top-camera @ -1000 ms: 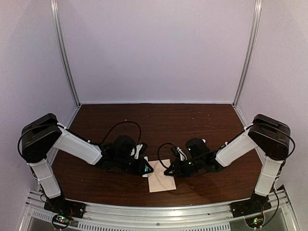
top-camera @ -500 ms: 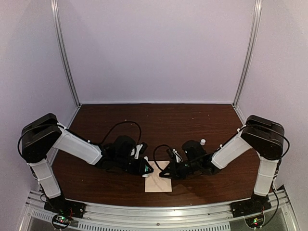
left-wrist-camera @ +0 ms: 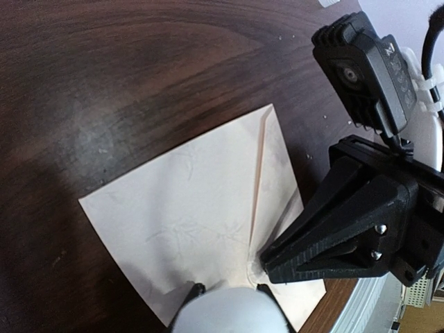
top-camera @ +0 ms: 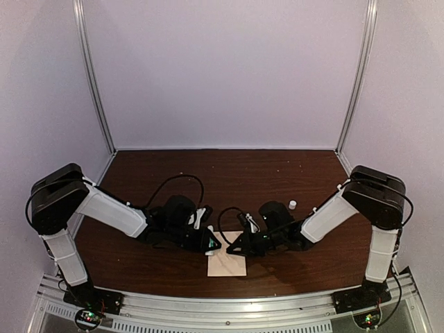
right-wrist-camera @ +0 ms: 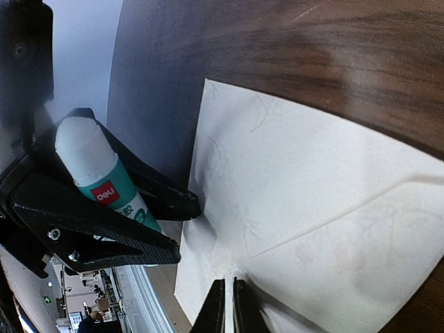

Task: Place the letter into the envelope and seal it
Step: Press the envelope flap on the envelope.

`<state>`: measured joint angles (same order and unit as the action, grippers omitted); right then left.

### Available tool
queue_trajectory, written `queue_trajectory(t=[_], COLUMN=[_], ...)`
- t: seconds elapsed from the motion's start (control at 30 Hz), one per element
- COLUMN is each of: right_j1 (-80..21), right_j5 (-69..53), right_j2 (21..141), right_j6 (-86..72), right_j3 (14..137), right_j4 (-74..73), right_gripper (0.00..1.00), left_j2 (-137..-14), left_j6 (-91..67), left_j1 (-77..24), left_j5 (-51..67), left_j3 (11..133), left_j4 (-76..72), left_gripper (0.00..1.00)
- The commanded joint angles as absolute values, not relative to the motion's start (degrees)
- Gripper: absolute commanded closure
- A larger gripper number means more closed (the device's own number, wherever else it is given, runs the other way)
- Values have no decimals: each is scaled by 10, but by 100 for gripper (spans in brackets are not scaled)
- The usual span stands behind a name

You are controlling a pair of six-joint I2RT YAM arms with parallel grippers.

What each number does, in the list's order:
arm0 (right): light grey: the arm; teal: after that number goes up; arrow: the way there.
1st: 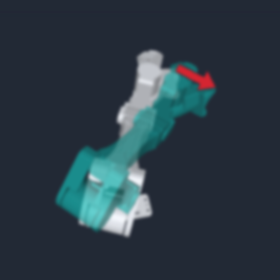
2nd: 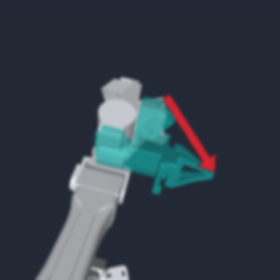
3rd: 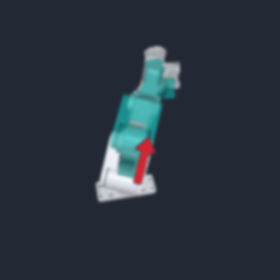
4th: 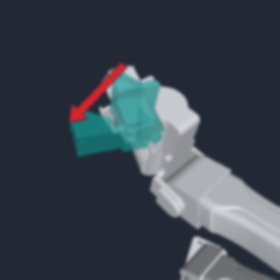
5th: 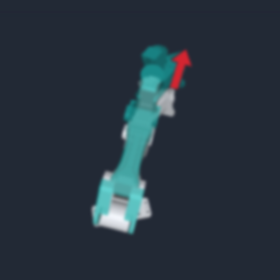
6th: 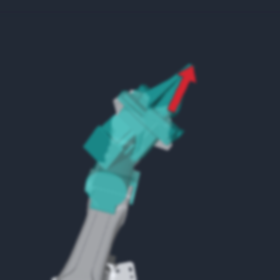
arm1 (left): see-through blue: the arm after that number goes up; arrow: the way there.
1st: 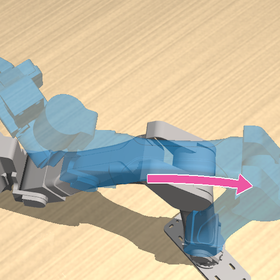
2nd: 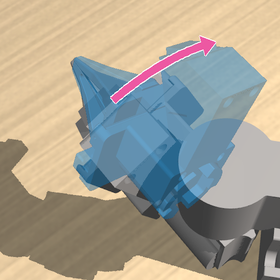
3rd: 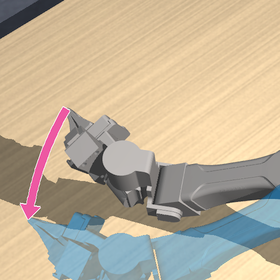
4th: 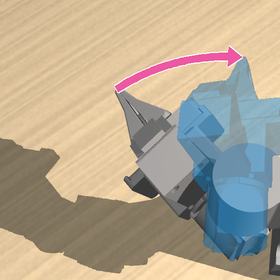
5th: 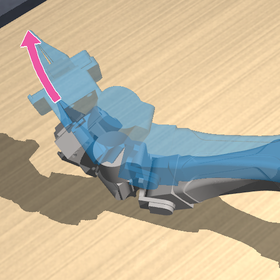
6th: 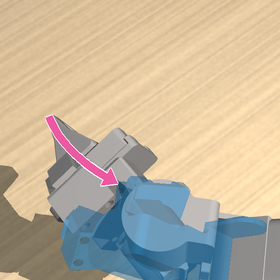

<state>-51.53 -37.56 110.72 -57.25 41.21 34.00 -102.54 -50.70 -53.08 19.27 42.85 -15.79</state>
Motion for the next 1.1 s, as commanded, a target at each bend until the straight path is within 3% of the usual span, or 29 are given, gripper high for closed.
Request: queue_trajectory(t=[0.0,1.07], right_j1=[-523,-533], right_j5=[-371,-337], right_j2=[1119,1131], right_j6=[-561,-571], right_j3=[418,428], right_j4=[303,285], right_gripper=[94,96], left_j2=[-1020,-973], left_j6=[-512,-539], left_j1=[-528,-547], left_j5=[195,188], left_j3=[424,366], left_j4=[-174,-186], left_gripper=[100,100])
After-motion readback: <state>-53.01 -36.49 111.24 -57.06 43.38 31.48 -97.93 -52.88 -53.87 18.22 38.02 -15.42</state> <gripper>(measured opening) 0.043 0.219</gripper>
